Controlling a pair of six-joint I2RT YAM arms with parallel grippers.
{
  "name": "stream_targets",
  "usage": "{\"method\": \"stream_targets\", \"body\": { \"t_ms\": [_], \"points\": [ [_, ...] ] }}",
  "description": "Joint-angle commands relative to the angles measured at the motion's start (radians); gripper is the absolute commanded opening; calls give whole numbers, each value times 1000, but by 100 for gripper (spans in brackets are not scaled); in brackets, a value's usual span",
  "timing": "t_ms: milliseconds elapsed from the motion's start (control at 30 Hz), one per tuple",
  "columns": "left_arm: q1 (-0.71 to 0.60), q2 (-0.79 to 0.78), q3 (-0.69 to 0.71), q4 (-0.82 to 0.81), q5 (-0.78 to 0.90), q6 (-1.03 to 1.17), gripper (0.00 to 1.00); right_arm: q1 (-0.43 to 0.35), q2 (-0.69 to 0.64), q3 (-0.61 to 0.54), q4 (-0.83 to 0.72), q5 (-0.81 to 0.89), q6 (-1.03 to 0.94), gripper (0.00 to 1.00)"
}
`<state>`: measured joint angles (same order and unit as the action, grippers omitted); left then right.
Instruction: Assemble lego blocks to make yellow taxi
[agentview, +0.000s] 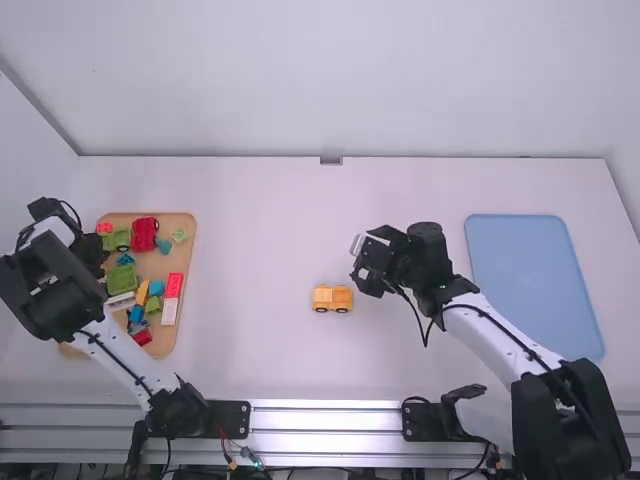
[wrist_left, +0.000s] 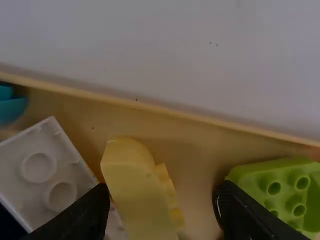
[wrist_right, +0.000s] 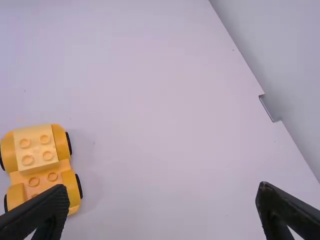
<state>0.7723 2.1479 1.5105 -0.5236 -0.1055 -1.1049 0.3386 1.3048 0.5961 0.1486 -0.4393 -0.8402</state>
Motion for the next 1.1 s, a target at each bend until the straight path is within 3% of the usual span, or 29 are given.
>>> {"method": "stream_targets", "body": {
  "t_ms": [0,367,433,700,833,1067],
  "points": [
    [6,6,-37,10,-9,-6,58,3,-17,-1,0,-6,6,99],
    [6,6,-70,32,-8,-6,40,3,-17,-2,0,-7,6,99],
    [6,6,-69,31,-8,-7,29,3,-17,-2,-1,-8,6,99],
    [7,6,-68,35,27,-27,18,3,-17,-2,-5,-7,6,98],
    [9,6,-23,-27,37,-29,8,3,-17,-2,-2,-8,6,99],
    [6,-55,88,-160,39,58,3,3,-17,-1,39,-70,42,99]
  ]
}}
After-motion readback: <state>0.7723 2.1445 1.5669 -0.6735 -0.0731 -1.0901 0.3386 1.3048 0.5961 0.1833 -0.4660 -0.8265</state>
